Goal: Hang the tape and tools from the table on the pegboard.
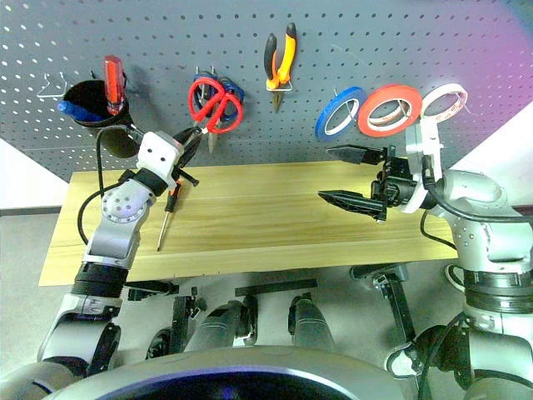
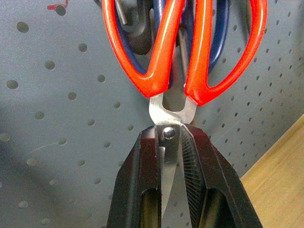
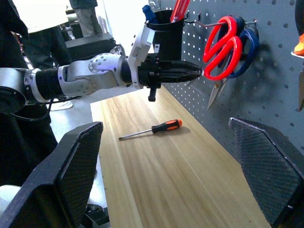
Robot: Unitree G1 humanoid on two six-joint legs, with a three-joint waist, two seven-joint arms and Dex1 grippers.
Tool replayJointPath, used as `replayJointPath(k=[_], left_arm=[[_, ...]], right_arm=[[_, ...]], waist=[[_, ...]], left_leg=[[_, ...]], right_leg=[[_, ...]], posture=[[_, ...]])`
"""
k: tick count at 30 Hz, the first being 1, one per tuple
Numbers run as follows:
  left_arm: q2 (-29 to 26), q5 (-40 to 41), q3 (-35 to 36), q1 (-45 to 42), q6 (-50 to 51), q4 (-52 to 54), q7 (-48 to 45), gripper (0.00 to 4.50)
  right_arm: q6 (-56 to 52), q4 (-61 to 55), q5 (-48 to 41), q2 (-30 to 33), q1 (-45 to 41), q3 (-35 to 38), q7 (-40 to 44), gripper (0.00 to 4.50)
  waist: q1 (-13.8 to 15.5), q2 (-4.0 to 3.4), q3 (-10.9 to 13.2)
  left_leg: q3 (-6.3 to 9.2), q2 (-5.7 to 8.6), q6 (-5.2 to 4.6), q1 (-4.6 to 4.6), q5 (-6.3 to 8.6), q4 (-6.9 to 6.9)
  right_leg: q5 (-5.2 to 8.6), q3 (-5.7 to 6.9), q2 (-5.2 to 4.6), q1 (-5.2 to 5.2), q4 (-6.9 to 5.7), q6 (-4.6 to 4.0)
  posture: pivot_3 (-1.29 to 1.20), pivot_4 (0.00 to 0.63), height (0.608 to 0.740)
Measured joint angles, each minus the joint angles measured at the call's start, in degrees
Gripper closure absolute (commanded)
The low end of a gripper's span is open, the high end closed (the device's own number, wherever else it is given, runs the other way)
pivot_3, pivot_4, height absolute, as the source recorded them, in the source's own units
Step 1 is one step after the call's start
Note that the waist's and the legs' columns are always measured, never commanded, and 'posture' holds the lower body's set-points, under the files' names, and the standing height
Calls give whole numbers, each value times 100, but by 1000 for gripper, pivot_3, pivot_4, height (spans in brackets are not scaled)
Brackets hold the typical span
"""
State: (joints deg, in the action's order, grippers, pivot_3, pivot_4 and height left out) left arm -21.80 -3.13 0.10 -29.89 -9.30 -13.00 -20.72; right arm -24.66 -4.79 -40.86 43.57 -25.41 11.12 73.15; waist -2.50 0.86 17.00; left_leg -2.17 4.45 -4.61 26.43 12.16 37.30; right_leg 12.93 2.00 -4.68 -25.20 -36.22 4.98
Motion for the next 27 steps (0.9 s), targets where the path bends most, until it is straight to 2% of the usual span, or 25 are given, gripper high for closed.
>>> replayJointPath(k=[7, 16, 17, 22, 27], left_arm=[[5, -130, -52, -185, -157, -367, 174, 4204], [28, -160, -55, -216, -253, -497, 312, 4204], [74, -101, -46, -226, -231, -513, 278, 3486], [222, 143, -22, -235, 94, -757, 204, 2002], [217, 211, 37, -231, 159, -770, 147, 232]], right_arm=[[-24, 11, -92, -10, -51, -5, 69, 0], [-472, 34, -737, 28, -176, 373, 72, 0], [-510, 33, -778, 38, -174, 379, 82, 0], [-589, 4, -837, 55, -133, 383, 120, 0], [-618, 2, -883, 153, -94, 464, 148, 0]], waist=[[-5, 0, 0], [-6, 0, -1], [-6, 0, -1], [-10, 0, -1], [-5, 0, -1]], left_leg=[[0, 0, 0, 0, 0, 3], [0, 0, 0, 0, 0, 3], [-1, 0, 0, 0, 0, 3], [-1, 0, -1, 2, 0, 2], [-4, 0, -2, 3, 1, 3]], right_leg=[[-4, 0, 0, 0, 0, 1], [-4, 0, -1, 1, 0, 0], [-4, 0, -1, 1, 0, 0], [-4, 0, -1, -3, 0, 0], [-4, 0, -2, -1, 2, 1]], posture=[[-183, 270, 739], [-185, 271, 739], [-187, 270, 739], [-192, 271, 739], [-197, 267, 739]])
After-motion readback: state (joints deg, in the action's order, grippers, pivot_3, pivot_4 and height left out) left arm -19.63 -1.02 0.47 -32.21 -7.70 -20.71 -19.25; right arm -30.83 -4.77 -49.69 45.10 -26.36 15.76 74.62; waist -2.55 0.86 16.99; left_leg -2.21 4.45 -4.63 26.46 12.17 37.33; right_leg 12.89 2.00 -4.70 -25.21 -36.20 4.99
